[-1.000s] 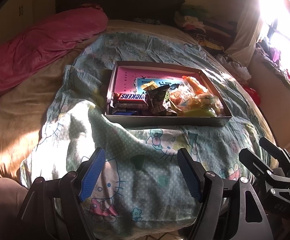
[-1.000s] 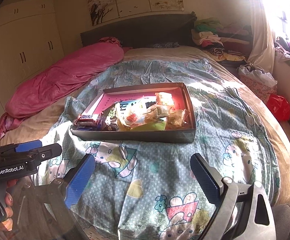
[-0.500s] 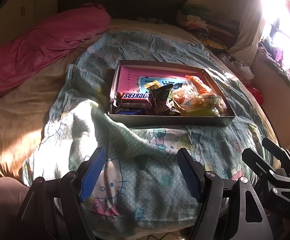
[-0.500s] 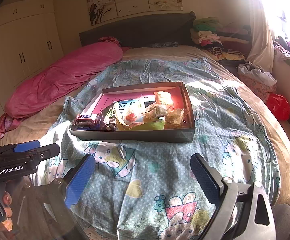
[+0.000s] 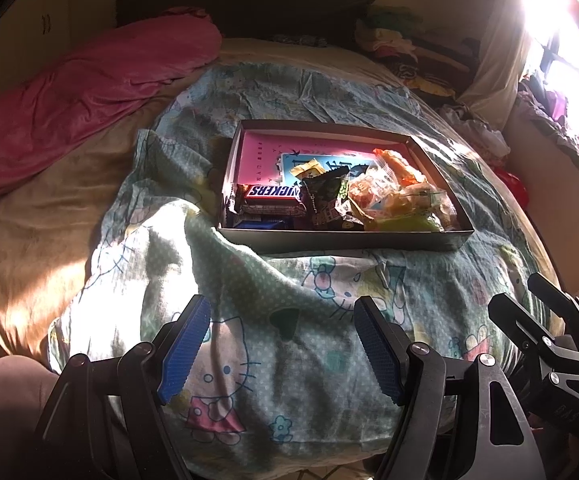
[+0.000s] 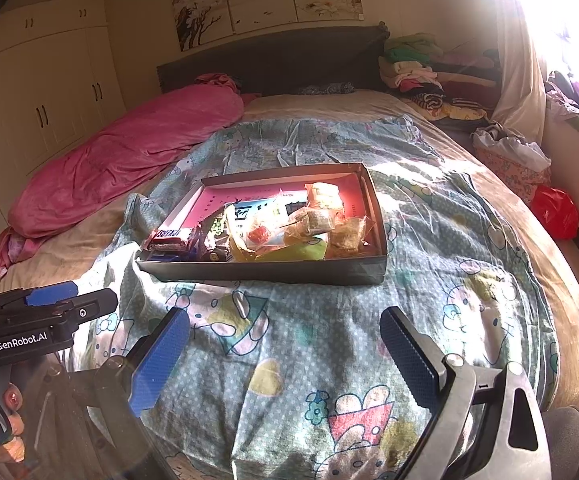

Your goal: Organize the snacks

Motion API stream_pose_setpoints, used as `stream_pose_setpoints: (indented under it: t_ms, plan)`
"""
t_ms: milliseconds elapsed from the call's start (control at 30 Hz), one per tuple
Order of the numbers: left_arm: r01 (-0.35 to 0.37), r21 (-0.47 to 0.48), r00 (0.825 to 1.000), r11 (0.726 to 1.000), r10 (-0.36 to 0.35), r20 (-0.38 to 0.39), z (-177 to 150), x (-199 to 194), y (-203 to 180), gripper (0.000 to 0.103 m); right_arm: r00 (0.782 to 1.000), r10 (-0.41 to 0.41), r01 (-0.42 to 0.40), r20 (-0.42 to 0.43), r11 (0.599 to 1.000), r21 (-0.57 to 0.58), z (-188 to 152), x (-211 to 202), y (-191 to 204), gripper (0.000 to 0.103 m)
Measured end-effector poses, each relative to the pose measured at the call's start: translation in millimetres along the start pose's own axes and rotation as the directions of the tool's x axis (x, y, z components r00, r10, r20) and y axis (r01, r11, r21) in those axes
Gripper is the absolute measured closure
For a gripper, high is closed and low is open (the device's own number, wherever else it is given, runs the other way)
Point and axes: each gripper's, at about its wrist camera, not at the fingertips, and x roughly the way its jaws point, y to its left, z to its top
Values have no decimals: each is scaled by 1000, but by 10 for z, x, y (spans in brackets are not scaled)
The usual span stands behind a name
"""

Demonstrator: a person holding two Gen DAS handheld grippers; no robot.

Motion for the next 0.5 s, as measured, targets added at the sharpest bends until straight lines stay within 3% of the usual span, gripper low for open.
stream_pose_setpoints:
  t_ms: [500]
  plan:
    - [-9, 2, 1000, 1000, 9, -1, 4, 14, 1, 27, 1000, -3, 3, 3, 1000, 2, 12, 0, -15, 7]
